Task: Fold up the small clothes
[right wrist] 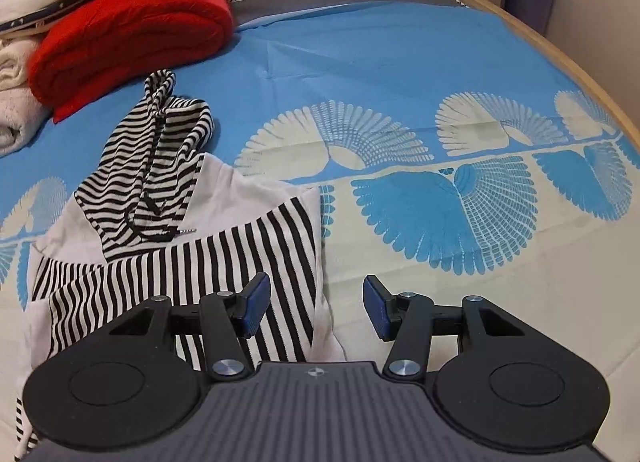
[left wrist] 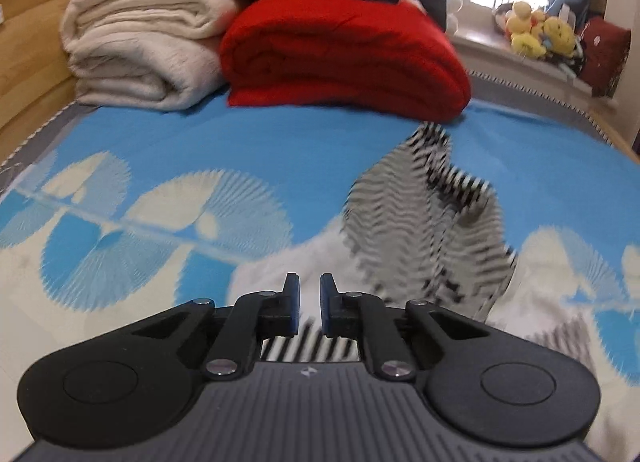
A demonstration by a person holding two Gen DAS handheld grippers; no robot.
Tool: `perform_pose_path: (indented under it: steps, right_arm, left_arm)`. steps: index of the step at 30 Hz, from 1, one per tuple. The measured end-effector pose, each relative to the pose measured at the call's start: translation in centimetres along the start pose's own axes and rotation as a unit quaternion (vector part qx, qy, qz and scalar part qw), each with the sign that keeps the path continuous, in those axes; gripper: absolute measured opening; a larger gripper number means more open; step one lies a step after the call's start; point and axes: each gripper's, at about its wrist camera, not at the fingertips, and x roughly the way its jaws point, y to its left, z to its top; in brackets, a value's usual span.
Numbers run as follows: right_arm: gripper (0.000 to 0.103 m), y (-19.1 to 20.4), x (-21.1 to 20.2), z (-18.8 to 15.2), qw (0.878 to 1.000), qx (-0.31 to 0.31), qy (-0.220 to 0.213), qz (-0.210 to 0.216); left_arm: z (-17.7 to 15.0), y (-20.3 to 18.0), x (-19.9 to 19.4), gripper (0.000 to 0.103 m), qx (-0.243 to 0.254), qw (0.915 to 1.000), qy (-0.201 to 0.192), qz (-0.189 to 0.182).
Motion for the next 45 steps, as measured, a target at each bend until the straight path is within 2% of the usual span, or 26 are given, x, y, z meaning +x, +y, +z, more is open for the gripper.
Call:
perform_pose_path:
  steps: [6, 15, 17, 18, 19, 20, 22, 24, 26, 27, 28, 29, 30, 33, 36, 38, 42, 45]
  right_arm:
    - [0.053, -0.6, 0.6, 0.2, 1.0, 0.009, 0.007, 0.001]
    - [0.053, -1.0, 2.7, -0.1, 0.999, -0.008, 0.023, -0.022]
    - [0.053, -1.1, 3.1, -0.1, 0.999, -0.006, 0.028, -0.022]
    - [0.053, -1.1, 3.2, -0.1, 0.999, -0.007, 0.028, -0.022]
    - [0.053, -1.0, 3.3, 0.0, 0.999, -0.009, 0.029, -0.022]
    - [0.053, -0.9, 3.4, 0.0, 0.999, -0.011, 0.029, -0.022]
    - [0.053, -0.7, 3.6, 0.0, 0.999, -0.019, 0.03, -0.021]
    - [0.053, -0.6, 3.8, -0.2, 0.999, -0.028, 0.033, -0.021]
    - [0.053, -0.6, 4.0, -0.3, 0.999, -0.034, 0.035, -0.022]
    - [0.053, -0.6, 4.2, -0.4, 0.998, -0.036, 0.036, -0.024]
    - [0.053, -0.7, 4.3, -0.4, 0.998, -0.036, 0.038, -0.027]
    - [0.053, -0.7, 4.4, -0.3, 0.998, -0.034, 0.039, -0.028]
    - [0.053, -0.8, 4.5, -0.2, 0.998, -0.031, 0.039, -0.029]
    - [0.053, -0.6, 4.4, 0.0, 0.999, -0.028, 0.035, -0.028]
    - [0.053, -0.2, 4.0, 0.4, 0.999, -0.029, 0.03, -0.021]
    - [0.053, -0.2, 3.6, 0.6, 0.999, -0.021, 0.025, -0.02]
    - [0.053, 0.2, 2.7, 0.9, 1.0, -0.009, 0.013, -0.01]
    - [0.053, 0.8, 1.8, 1.0, 1.0, -0.001, 0.006, 0.001]
  left_arm:
    - [6.5, -5.0, 7.0, 0.008, 0.052, 0.9986, 0.003, -0.006]
    - [14.7, -12.7, 20.7, 0.01, 0.09, 0.9936, 0.009, -0.068]
    - [16.0, -14.3, 23.5, 0.016, 0.086, 0.9933, 0.016, -0.076]
    - [16.4, -14.8, 24.6, 0.029, 0.089, 0.993, 0.018, -0.075]
    - [16.8, -15.8, 25.9, 0.049, 0.098, 0.9928, 0.02, -0.067]
    - [17.1, -16.5, 27.1, 0.055, 0.108, 0.9925, 0.02, -0.054]
    - [17.4, -17.5, 29.0, 0.056, 0.12, 0.9924, 0.015, -0.025]
    - [17.6, -17.8, 30.4, 0.056, 0.108, 0.9937, 0.016, -0.027]
    - [17.9, -18.2, 31.4, 0.049, 0.107, 0.9939, 0.018, -0.02]
    - [17.9, -18.3, 31.8, 0.037, 0.114, 0.9933, 0.017, -0.013]
    - [17.9, -18.5, 32.3, 0.014, 0.124, 0.9921, 0.018, -0.008]
    - [18.0, -18.5, 32.4, 0.004, 0.13, 0.9912, 0.022, -0.009]
    - [17.9, -18.4, 32.5, 0.004, 0.133, 0.9908, 0.026, -0.009]
    - [17.4, -17.7, 30.2, 0.004, 0.132, 0.9907, 0.007, -0.031]
    - [15.5, -16.3, 25.0, 0.004, 0.141, 0.9867, -0.027, -0.075]
    - [13.0, -14.8, 20.4, 0.003, 0.154, 0.9816, -0.045, -0.104]
    - [5.6, -10.4, 9.8, 0.003, 0.152, 0.9728, -0.067, -0.162]
    - [-1.6, -7.3, 1.6, 0.003, 0.167, 0.9664, -0.057, -0.187]
